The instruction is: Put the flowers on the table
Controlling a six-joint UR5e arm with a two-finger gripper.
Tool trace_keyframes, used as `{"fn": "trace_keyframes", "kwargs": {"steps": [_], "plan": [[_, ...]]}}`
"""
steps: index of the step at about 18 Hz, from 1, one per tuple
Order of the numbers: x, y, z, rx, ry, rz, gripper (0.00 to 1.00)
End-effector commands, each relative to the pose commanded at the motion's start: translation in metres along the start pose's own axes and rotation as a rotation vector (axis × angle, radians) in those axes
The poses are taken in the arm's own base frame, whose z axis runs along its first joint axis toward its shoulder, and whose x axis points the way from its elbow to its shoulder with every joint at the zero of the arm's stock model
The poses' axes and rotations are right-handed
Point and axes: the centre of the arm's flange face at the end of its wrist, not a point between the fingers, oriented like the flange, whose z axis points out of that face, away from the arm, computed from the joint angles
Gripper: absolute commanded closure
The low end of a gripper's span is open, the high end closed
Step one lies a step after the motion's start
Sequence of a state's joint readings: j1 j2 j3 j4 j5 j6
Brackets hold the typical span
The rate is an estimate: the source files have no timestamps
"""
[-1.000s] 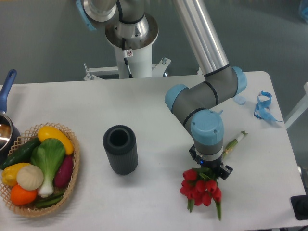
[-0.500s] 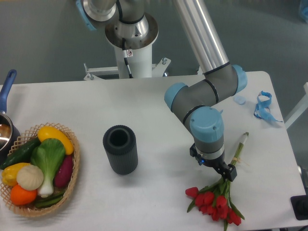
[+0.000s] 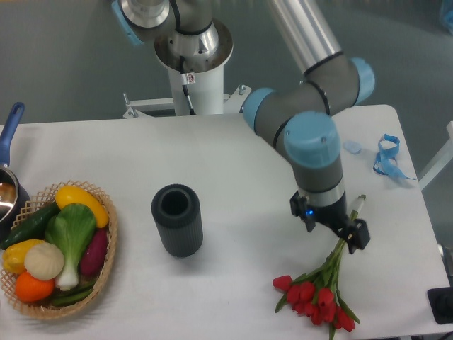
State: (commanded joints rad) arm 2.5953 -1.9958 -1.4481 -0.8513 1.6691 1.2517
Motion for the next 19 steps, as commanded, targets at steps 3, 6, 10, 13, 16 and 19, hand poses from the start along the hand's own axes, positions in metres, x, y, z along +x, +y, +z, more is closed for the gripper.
{"fn": "trace_keyframes", "kwargs": {"steps": [3, 6, 10, 13, 16, 19], "plan": [[-0.012, 0.028, -0.025, -0.016, 0.021, -0.021, 0.0], [-0.022, 0.066, -0.049, -0.004, 0.058, 0.056, 0.0], [-0.033, 0.128, -0.081, 0.026, 0.101, 0.166, 0.0], [-0.039, 0.174, -0.095, 0.081, 0.131, 0.198, 0.0], [-0.042, 0.212, -0.107, 0.125, 0.14, 0.199, 0.0], [-0.044, 0.229, -0.108, 0.166, 0.138, 0.208, 0.0]]}}
